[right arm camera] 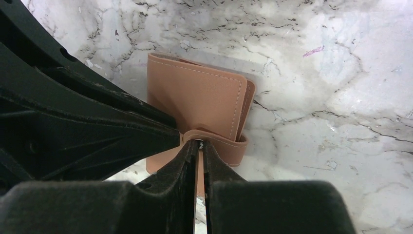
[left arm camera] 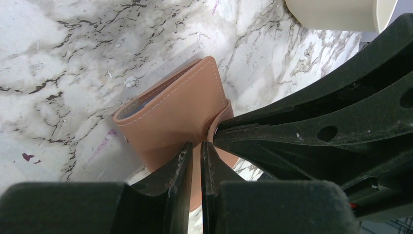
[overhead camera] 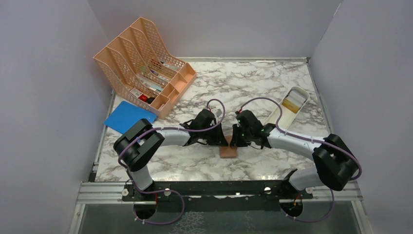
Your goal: Put the credit cards into the card holder
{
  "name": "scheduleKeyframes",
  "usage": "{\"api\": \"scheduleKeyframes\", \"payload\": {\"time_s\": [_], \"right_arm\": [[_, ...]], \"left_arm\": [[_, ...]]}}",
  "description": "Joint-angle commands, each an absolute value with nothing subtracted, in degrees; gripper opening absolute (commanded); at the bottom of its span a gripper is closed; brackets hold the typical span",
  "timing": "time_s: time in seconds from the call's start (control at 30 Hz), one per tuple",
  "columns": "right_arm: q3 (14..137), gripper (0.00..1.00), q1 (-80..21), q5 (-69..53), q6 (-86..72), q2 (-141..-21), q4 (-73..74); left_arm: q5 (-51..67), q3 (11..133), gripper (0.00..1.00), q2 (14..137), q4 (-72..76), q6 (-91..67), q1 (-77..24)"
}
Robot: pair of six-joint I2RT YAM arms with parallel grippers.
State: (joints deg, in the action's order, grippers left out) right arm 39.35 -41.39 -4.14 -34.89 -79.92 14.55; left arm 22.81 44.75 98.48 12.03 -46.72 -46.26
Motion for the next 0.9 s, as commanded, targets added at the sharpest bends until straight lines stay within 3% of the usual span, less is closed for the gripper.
{"api": "scheduleKeyframes", "payload": {"time_s": [0.0, 0.87], "right_arm": [[40.9, 0.13, -41.9, -3.5, -34.1, -81.8, 14.9], [47.4, 0.13, -42.0, 2.9, -31.0, -92.1, 27.0]], "left_arm": [[23.2, 43.6, 0.15, 99.9, 11.2, -46.5, -47.1], [18.1, 41.6, 0.12, 91.9, 7.7, -46.7, -47.1]]}}
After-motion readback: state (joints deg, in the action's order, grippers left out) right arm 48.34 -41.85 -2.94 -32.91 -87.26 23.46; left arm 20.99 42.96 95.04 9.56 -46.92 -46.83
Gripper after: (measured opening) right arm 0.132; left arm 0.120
